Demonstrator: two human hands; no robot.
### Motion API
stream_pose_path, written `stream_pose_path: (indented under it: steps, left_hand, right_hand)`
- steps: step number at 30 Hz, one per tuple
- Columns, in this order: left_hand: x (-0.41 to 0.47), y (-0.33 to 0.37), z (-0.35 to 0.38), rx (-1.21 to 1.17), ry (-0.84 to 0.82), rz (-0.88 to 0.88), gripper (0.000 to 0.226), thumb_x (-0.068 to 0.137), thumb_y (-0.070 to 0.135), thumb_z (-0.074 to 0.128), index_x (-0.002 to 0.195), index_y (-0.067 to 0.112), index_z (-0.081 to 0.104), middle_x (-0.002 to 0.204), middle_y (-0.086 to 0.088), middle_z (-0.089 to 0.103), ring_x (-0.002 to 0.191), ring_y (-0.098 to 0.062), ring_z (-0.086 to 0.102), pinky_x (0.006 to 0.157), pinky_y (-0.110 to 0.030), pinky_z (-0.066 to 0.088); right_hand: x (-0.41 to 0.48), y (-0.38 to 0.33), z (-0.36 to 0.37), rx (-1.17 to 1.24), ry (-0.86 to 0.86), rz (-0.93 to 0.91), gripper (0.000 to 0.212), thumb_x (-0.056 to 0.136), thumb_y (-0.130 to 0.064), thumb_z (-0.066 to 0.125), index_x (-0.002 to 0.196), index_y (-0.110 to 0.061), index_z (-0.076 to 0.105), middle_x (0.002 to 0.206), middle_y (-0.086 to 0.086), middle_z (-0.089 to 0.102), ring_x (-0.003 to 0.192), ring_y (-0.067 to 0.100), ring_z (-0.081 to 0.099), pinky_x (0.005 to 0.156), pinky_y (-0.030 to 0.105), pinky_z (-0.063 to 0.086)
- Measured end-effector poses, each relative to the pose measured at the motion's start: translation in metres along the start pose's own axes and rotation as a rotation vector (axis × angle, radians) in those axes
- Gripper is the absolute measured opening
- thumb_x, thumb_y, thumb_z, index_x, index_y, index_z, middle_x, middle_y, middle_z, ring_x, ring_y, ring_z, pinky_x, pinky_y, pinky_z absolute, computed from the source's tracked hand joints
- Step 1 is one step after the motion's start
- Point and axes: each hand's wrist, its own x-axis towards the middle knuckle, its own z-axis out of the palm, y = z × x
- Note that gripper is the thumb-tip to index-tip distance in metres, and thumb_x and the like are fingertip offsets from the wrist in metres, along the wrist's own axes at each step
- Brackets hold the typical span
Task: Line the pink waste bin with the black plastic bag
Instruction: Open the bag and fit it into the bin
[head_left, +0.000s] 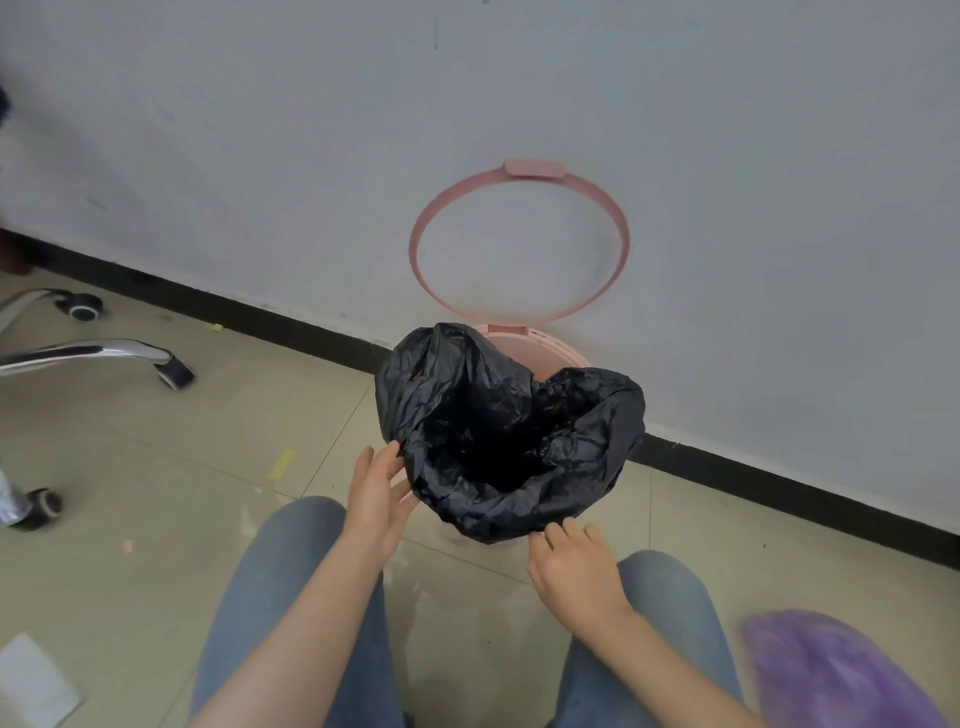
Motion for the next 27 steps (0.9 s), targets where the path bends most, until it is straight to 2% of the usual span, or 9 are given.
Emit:
stream_pose_path:
  steps: [3,6,8,9,12,15,17,24,27]
  left_hand:
    - [0.000,-0.003,0.010,0.158,0.015,0.050,0.074,0.092,0.012,0.052,0.147,0.020,0.004,0.139,-0.013,0.041,0.120,-0.029,0.048,0.102,-0.045,0.041]
    - [0.001,-0.007,0.019,0.244,0.072,0.063,0.073,0.089,0.000,0.050,0.147,0.016,0.008,0.118,-0.013,0.051,0.106,-0.027,0.052,0.089,-0.039,0.044]
    - [0.002,-0.009,0.018,0.367,0.139,0.117,0.079,0.087,0.004,0.055,0.147,0.016,0.004,0.132,-0.016,0.046,0.120,-0.031,0.049,0.096,-0.040,0.044]
    - [0.002,-0.007,0.017,0.452,0.165,0.177,0.085,0.086,0.010,0.059,0.147,0.017,0.002,0.143,-0.016,0.036,0.129,-0.032,0.042,0.105,-0.043,0.040]
    - [0.002,0.003,0.019,0.540,0.108,0.252,0.093,0.083,0.018,0.065,0.147,0.019,-0.002,0.155,-0.013,0.016,0.140,-0.030,0.028,0.114,-0.046,0.031]
    - [0.001,0.009,0.025,0.601,0.098,0.305,0.074,0.086,0.005,0.058,0.145,0.013,0.014,0.145,-0.014,0.037,0.128,-0.030,0.043,0.100,-0.034,0.040]
    - [-0.001,0.011,0.028,0.627,0.115,0.325,0.066,0.086,-0.002,0.052,0.143,0.014,0.022,0.138,-0.013,0.046,0.121,-0.031,0.049,0.095,-0.036,0.043]
    - [-0.002,0.006,0.017,0.498,0.043,0.204,0.070,0.084,-0.010,0.051,0.143,0.015,0.024,0.142,-0.014,0.042,0.123,-0.032,0.047,0.103,-0.045,0.043]
    - [-0.001,0.005,0.007,0.474,0.011,0.149,0.069,0.083,-0.013,0.050,0.142,0.014,0.027,0.142,-0.012,0.043,0.121,-0.033,0.049,0.103,-0.048,0.044]
  right_hand:
    - [0.011,0.001,-0.010,0.093,0.147,0.100,0.015,0.074,-0.020,0.047,0.073,-0.014,0.061,0.073,0.004,0.055,0.070,0.022,0.042,0.053,0.030,0.039]
    - [0.024,0.004,-0.018,0.133,0.173,0.281,0.032,0.090,-0.033,0.035,0.100,-0.015,0.060,0.106,0.015,0.060,0.102,0.028,0.044,0.074,0.037,0.052]
    - [0.037,0.012,-0.029,0.174,0.180,0.367,0.046,0.096,-0.040,0.023,0.108,-0.013,0.058,0.116,0.020,0.060,0.114,0.032,0.039,0.083,0.046,0.051]
    - [0.044,0.019,-0.037,0.185,0.199,0.394,0.044,0.095,-0.042,0.027,0.113,-0.013,0.054,0.121,0.021,0.057,0.117,0.033,0.037,0.086,0.048,0.049]
    - [0.075,0.040,-0.057,0.189,0.234,0.432,0.054,0.083,-0.048,0.039,0.125,-0.014,0.043,0.129,0.030,0.050,0.123,0.039,0.036,0.092,0.055,0.044]
    - [0.100,0.047,-0.073,0.235,0.282,0.424,0.053,0.085,-0.041,0.039,0.124,-0.008,0.049,0.131,0.031,0.049,0.121,0.046,0.046,0.093,0.057,0.042]
    - [0.115,0.054,-0.079,0.218,0.287,0.404,0.051,0.084,-0.035,0.039,0.123,-0.004,0.052,0.131,0.032,0.049,0.119,0.048,0.048,0.091,0.057,0.044]
    - [0.158,0.092,-0.093,0.160,0.244,0.286,0.054,0.081,-0.025,0.034,0.129,-0.003,0.048,0.137,0.032,0.042,0.122,0.050,0.044,0.091,0.058,0.042]
    - [0.178,0.106,-0.098,0.139,0.217,0.248,0.049,0.084,-0.015,0.046,0.133,-0.005,0.045,0.143,0.031,0.034,0.126,0.049,0.039,0.094,0.058,0.039]
